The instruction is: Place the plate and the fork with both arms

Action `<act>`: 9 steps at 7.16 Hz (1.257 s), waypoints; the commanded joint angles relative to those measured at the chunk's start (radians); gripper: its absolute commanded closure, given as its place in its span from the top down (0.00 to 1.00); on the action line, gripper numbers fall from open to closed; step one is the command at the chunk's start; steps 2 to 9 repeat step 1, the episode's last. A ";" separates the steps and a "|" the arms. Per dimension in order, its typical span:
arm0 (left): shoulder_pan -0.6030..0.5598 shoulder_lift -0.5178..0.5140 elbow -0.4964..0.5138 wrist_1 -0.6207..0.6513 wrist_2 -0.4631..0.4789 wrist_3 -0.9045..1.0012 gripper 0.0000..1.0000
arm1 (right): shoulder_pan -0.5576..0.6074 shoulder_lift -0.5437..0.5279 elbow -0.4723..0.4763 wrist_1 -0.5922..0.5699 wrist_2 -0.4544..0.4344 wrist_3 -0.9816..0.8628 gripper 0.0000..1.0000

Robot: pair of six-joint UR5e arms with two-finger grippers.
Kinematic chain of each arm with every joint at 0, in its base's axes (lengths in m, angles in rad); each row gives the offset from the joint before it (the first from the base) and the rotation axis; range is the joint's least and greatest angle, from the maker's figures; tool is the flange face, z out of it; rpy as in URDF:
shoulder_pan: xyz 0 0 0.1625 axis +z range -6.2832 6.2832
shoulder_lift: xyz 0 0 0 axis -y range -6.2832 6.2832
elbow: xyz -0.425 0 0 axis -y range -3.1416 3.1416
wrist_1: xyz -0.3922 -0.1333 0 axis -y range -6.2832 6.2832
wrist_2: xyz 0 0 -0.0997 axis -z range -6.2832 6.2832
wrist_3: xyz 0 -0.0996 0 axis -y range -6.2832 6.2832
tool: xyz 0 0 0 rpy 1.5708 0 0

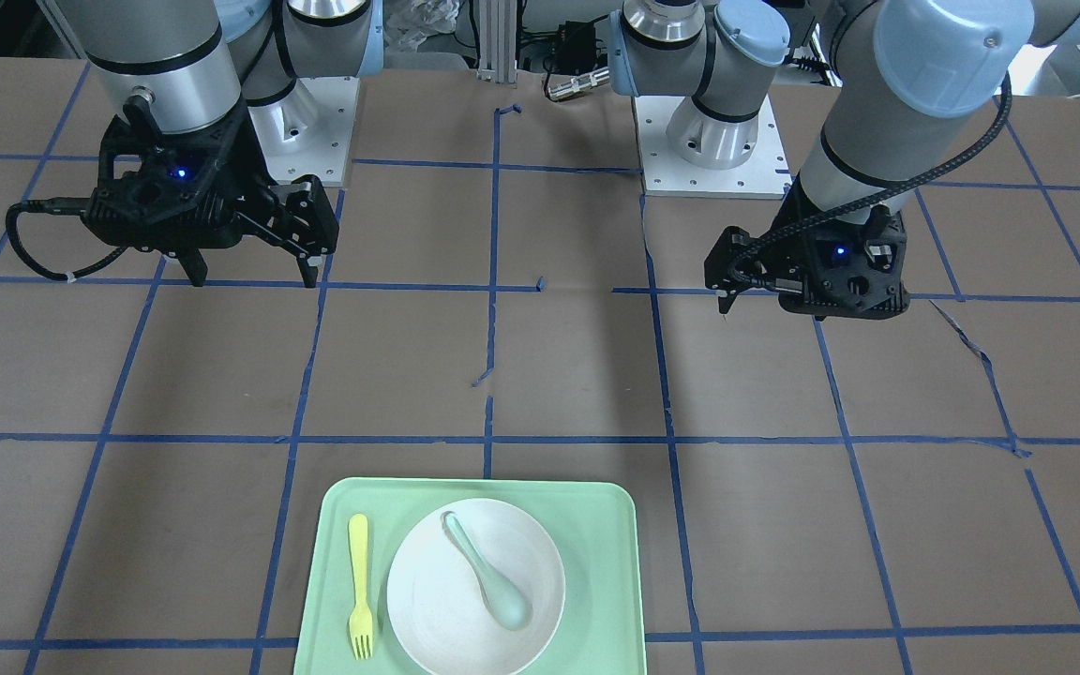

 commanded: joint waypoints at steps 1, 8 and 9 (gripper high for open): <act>0.000 0.003 -0.002 0.004 0.000 -0.001 1.00 | 0.000 0.000 0.000 -0.001 -0.014 0.000 1.00; 0.000 0.003 -0.002 0.004 0.000 -0.001 1.00 | 0.000 0.000 0.000 -0.001 -0.014 0.000 1.00; 0.000 0.003 -0.002 0.004 0.000 -0.001 1.00 | 0.000 0.000 0.000 -0.001 -0.014 0.000 1.00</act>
